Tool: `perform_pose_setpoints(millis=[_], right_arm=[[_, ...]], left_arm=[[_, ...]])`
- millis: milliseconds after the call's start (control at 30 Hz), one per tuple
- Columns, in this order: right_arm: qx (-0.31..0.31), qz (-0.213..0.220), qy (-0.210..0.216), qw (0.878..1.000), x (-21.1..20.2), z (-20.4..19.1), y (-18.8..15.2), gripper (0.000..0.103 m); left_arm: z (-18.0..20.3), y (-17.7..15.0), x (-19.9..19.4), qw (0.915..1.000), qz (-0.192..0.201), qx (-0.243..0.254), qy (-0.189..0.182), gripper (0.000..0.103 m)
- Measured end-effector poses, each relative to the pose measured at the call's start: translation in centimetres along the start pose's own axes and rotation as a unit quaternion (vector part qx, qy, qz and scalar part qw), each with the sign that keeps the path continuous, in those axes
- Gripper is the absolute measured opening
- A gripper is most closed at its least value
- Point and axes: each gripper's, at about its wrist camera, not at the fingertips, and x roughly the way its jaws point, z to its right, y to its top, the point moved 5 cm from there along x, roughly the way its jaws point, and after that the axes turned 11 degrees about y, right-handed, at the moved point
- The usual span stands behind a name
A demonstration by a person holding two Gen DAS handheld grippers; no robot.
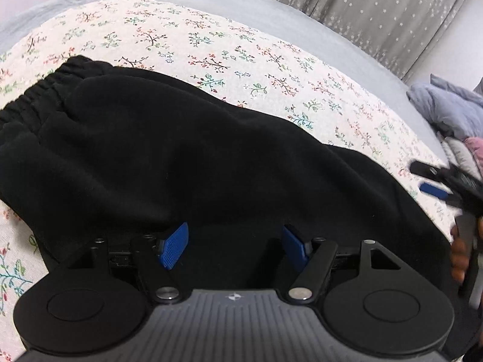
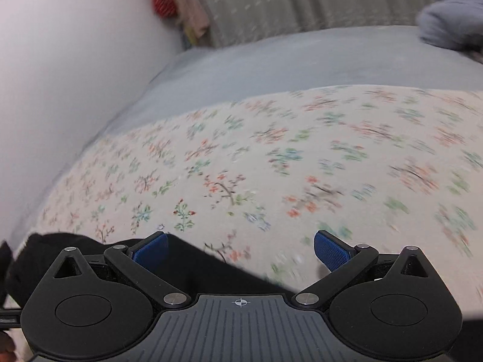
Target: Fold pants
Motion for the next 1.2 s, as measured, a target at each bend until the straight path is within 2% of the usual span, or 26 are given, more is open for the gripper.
perform_pose_setpoints(millis=[100,167,267,300,333,367,467,533,600,667,733,800,867,900,933,967,1067,1100,1167,1200], right_arm=[[-0.016,-0.051,0.021,0.998,3.6,-0.5,0.4,0.098],[-0.016,-0.073,0.047,0.996,5.4,-1.1,0.4,0.086],[-0.016,-0.083,0.079,0.993,6.7,-2.6,0.1,0.068],[-0.020,-0.089,0.085,0.992,6.9,-3.0,-0.1,0.044],[-0.027,-0.094,0.090,0.991,6.8,-3.5,-0.3,0.008],[-0.039,-0.094,0.094,0.990,6.5,-4.0,-0.6,0.000],[-0.089,-0.059,0.103,0.989,3.5,-6.3,-1.5,0.001],[-0.123,-0.053,0.098,0.986,1.7,-7.5,-2.6,0.000],[-0.166,-0.059,0.089,0.980,0.2,-9.1,-4.6,0.000],[-0.201,-0.082,0.104,0.971,-0.4,-10.6,-7.4,0.000],[-0.228,-0.097,0.098,0.964,-0.7,-11.6,-9.2,0.000],[-0.210,-0.064,0.089,0.972,-1.1,-11.3,-8.2,0.002],[-0.149,-0.023,0.080,0.985,-1.1,-9.6,-5.4,0.018],[-0.109,-0.011,0.079,0.991,-0.7,-8.2,-3.7,0.038],[-0.075,-0.011,0.082,0.994,-0.2,-6.8,-2.6,0.065],[-0.042,-0.018,0.085,0.995,0.9,-5.4,-1.7,0.071],[0.025,-0.066,0.083,0.994,4.4,-2.8,-1.7,0.071],[0.023,-0.070,0.091,0.993,4.7,-2.8,-2.1,0.071],[0.015,-0.069,0.130,0.989,4.3,-3.9,-2.3,0.053],[0.017,-0.069,0.149,0.986,4.0,-4.4,-2.5,0.030]], left_arm=[[0.4,-0.3,-0.1,0.9996,0.011,0.017,0.018,0.070],[0.2,-0.4,-0.1,0.9996,0.012,0.016,0.018,0.067],[-0.5,0.0,-0.1,0.9999,0.006,0.003,0.008,0.065],[-0.9,0.2,-0.1,1.0000,0.004,-0.007,0.001,0.065],[-1.3,0.4,-0.1,0.9998,0.003,-0.019,-0.005,0.065],[-1.8,0.6,-0.1,0.9994,0.002,-0.032,-0.008,0.065],[-2.8,0.8,0.0,0.9979,-0.007,-0.061,-0.019,0.064],[-2.6,0.7,0.0,0.9982,-0.007,-0.058,-0.014,0.063],[-2.2,0.5,-0.1,0.9987,-0.002,-0.050,-0.003,0.063],[-1.7,0.4,-0.2,0.9992,0.003,-0.039,0.009,0.063],[-1.3,0.4,-0.1,0.9994,0.007,-0.029,0.019,0.064],[-1.0,0.4,0.0,0.9994,0.009,-0.023,0.025,0.064],[-1.3,0.2,-0.1,0.9993,0.010,-0.024,0.026,0.064],[-1.3,0.2,-0.1,0.9993,0.010,-0.024,0.026,0.064],[-1.4,0.3,-0.1,0.9993,0.010,-0.024,0.026,0.064],[-1.4,0.3,0.0,0.9994,0.010,-0.023,0.026,0.064],[-1.8,0.5,0.2,0.9995,0.008,-0.026,0.018,0.064],[-1.9,0.5,0.2,0.9994,0.007,-0.029,0.016,0.064],[-1.9,0.5,0.1,0.9994,0.006,-0.031,0.016,0.064],[-1.8,0.5,0.1,0.9994,0.007,-0.029,0.018,0.064]])
